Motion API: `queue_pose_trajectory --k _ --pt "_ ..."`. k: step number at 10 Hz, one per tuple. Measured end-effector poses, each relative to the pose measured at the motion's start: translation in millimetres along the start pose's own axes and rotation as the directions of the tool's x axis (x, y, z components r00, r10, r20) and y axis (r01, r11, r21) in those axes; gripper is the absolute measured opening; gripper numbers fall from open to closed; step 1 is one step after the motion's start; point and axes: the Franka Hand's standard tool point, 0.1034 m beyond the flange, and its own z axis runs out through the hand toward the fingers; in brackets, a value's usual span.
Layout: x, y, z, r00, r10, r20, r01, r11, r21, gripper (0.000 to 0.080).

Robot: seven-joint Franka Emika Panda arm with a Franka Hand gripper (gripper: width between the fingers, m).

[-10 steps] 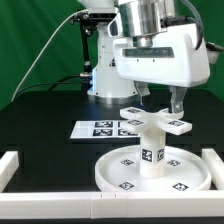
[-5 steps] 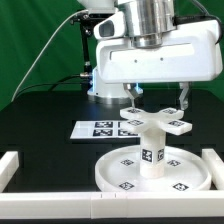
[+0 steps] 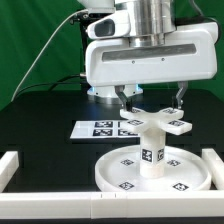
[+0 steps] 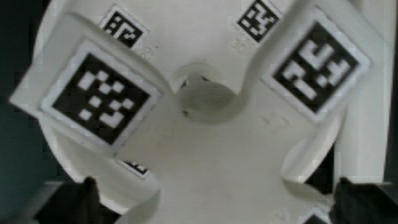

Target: Assemble round table

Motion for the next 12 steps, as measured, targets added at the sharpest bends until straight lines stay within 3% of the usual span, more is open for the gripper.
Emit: queue_pose_trajectory --k 4,10,12 --pt "-4.9 -2.2 9.3 0.997 0.072 0.019 -0.071 0.997 -0.011 0.0649" --pt "9.3 -3.8 8.7 0.996 0.068 -0.062 -0.069 0.998 -0.013 0.0649" --pt "9.2 -5.2 7.3 0.998 -0.033 -0.052 0.031 0.999 -0.031 0.0649"
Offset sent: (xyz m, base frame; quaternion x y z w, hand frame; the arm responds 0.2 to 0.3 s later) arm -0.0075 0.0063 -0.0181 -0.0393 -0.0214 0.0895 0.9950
